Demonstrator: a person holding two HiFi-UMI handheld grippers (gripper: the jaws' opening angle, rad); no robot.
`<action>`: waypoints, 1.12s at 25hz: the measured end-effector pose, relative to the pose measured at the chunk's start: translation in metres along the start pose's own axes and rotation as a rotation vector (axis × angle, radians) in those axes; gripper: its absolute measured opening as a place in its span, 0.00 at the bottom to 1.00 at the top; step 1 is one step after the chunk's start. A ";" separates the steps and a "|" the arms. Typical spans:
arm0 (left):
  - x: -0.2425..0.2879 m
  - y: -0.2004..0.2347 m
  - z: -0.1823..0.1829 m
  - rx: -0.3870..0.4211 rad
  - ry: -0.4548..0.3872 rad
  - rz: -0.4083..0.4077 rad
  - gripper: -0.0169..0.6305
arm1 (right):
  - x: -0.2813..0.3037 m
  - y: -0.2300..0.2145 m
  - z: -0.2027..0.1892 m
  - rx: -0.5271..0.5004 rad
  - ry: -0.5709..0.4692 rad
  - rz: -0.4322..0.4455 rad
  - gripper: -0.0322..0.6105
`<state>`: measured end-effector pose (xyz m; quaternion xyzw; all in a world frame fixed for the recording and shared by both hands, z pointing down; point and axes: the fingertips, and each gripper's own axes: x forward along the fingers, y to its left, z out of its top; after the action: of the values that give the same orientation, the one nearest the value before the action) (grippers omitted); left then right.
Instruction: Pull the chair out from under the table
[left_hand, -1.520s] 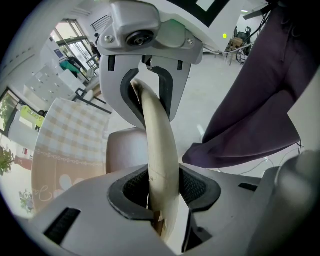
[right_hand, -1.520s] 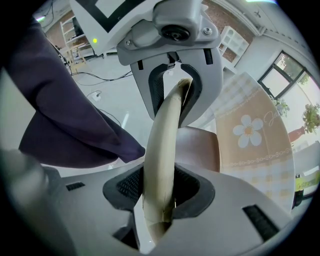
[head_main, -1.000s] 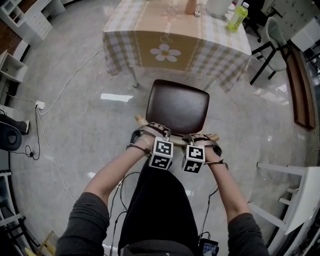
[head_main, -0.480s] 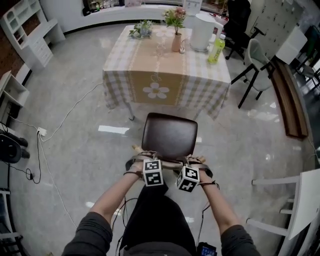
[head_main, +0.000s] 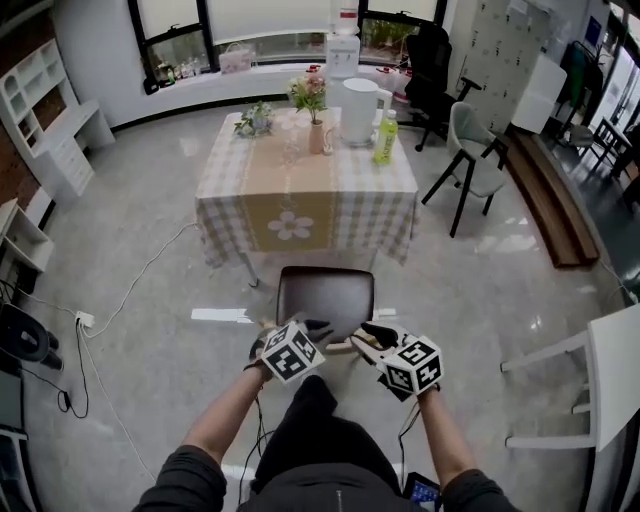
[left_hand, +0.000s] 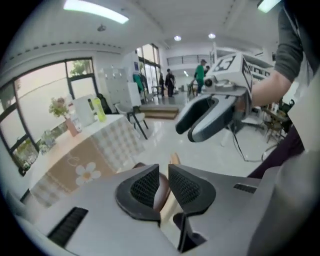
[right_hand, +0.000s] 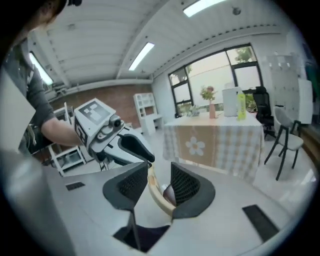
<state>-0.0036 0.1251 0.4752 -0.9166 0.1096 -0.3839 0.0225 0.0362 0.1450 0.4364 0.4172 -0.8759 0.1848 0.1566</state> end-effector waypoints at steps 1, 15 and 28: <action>-0.007 0.001 0.018 -0.021 -0.057 0.020 0.12 | -0.012 -0.002 0.011 0.028 -0.054 -0.033 0.25; -0.079 -0.028 0.096 -0.349 -0.528 0.390 0.04 | -0.094 0.016 0.069 0.161 -0.458 -0.575 0.07; -0.077 -0.060 0.084 -0.326 -0.540 0.415 0.04 | -0.104 0.028 0.047 0.107 -0.430 -0.653 0.07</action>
<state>0.0149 0.1966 0.3698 -0.9346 0.3428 -0.0933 -0.0181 0.0706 0.2102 0.3452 0.7108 -0.6990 0.0789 -0.0020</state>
